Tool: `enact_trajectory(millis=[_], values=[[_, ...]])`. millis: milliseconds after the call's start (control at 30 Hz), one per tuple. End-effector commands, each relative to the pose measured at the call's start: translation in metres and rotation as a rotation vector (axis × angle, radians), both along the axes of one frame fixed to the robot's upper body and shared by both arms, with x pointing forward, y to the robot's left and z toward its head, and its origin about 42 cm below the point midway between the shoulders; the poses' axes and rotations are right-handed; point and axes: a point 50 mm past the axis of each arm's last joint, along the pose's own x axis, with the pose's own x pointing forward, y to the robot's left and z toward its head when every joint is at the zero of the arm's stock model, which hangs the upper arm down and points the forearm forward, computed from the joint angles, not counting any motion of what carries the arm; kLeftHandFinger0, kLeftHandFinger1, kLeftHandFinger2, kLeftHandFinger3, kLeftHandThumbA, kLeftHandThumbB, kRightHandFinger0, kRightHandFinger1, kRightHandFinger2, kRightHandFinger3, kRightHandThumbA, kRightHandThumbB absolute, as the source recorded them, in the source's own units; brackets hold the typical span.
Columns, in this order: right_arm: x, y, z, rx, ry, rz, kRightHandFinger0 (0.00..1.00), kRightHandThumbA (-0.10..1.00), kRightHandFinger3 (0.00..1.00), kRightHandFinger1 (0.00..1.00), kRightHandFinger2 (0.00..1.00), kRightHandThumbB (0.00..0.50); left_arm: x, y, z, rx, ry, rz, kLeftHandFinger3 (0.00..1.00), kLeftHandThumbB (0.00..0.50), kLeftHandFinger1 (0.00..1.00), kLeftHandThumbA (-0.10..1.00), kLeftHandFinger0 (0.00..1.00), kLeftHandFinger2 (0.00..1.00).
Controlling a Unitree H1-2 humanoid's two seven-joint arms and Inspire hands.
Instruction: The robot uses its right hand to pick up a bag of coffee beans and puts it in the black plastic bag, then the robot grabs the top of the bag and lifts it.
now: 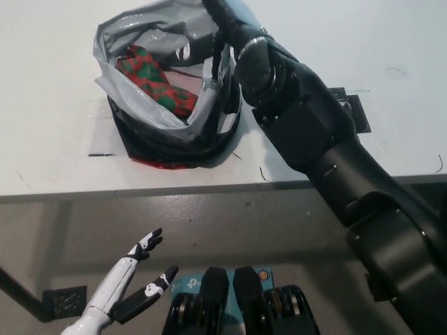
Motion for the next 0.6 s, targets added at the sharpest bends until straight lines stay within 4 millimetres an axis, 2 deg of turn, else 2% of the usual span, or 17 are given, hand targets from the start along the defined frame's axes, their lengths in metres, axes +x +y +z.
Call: enact_trajectory(millis=[0,133,300,400,433,500,567], values=[[-0.007,0.013,0.061,0.056,-0.195,-0.067,1.00,0.97,1.00,1.00,1.00,0.499,0.000,0.001,0.009,0.021,-0.039,-0.031,1.00,0.157,1.00,0.78,1.00,1.00],[-0.006,0.014,0.061,0.027,-0.254,-0.110,1.00,0.93,1.00,1.00,1.00,0.480,0.001,0.002,0.010,0.015,-0.045,-0.040,1.00,0.140,1.00,0.78,1.00,1.00],[-0.006,0.013,0.059,-0.011,-0.312,-0.171,1.00,0.92,1.00,1.00,1.00,0.475,0.001,0.002,0.009,0.015,-0.041,-0.040,1.00,0.147,1.00,0.77,1.00,1.00],[-0.006,0.012,0.055,-0.023,-0.295,-0.179,1.00,0.97,1.00,1.00,1.00,0.486,0.000,0.002,0.008,0.012,-0.038,-0.040,1.00,0.152,1.00,0.78,1.00,1.00],[-0.005,0.012,0.051,-0.015,-0.261,-0.174,1.00,0.96,1.00,1.00,1.00,0.478,0.000,0.002,0.008,0.017,-0.034,-0.036,1.00,0.154,1.00,0.78,1.00,1.00],[-0.004,0.013,0.045,-0.018,-0.234,-0.178,1.00,0.99,1.00,1.00,1.00,0.500,-0.001,0.001,0.009,0.020,-0.031,-0.032,1.00,0.148,1.00,0.77,1.00,1.00],[-0.003,0.013,0.041,-0.010,-0.203,-0.182,1.00,0.99,1.00,1.00,1.00,0.500,-0.001,0.001,0.008,0.013,-0.035,-0.031,1.00,0.151,1.00,0.76,1.00,1.00]])
